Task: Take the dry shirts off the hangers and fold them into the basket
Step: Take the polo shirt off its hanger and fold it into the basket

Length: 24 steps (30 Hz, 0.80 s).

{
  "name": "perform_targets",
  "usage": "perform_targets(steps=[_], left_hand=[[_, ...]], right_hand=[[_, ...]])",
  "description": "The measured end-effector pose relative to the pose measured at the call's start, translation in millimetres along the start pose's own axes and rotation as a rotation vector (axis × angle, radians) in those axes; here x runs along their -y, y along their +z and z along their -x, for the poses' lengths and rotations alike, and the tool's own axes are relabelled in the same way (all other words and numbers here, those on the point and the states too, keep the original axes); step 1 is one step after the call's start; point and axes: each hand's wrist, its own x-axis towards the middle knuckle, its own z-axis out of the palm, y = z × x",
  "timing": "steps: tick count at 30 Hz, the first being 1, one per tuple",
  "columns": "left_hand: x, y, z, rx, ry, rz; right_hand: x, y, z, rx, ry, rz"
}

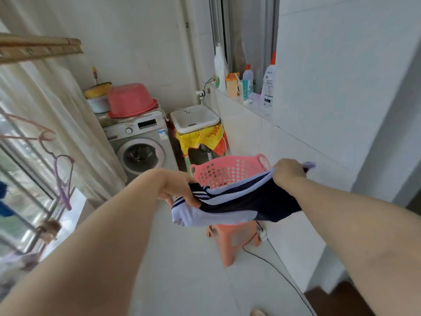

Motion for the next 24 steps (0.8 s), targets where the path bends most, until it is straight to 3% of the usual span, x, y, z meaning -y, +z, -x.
perform_targets(steps=[2,4,7,11,14,17,20,24], left_hand=[[2,5,-2,0.042,-0.009,-0.032],[3,7,-3,0.078,-0.015,-0.039],[2,0,-3,0.074,0.02,0.019],[0,-21,-5,0.009,0.09,0.135],[2,-41,-13,-0.053,0.125,0.259],[-1,-57,-27,-0.115,0.151,0.339],[-13,-65,-41,-0.108,0.182,0.351],[-30,-80,-49,-0.079,0.225,0.317]], right_hand=[[11,6,8,-0.042,-0.272,-0.171],[31,8,28,0.179,-0.47,-0.386],[51,22,46,0.647,-0.458,-0.608],[40,43,28,0.806,-0.308,-0.749],[24,60,10,1.064,-0.232,-0.678],[29,71,14,1.03,-0.363,-0.398],[44,81,15,0.849,-0.391,-0.439],[60,69,-5,0.966,-0.393,-0.429]])
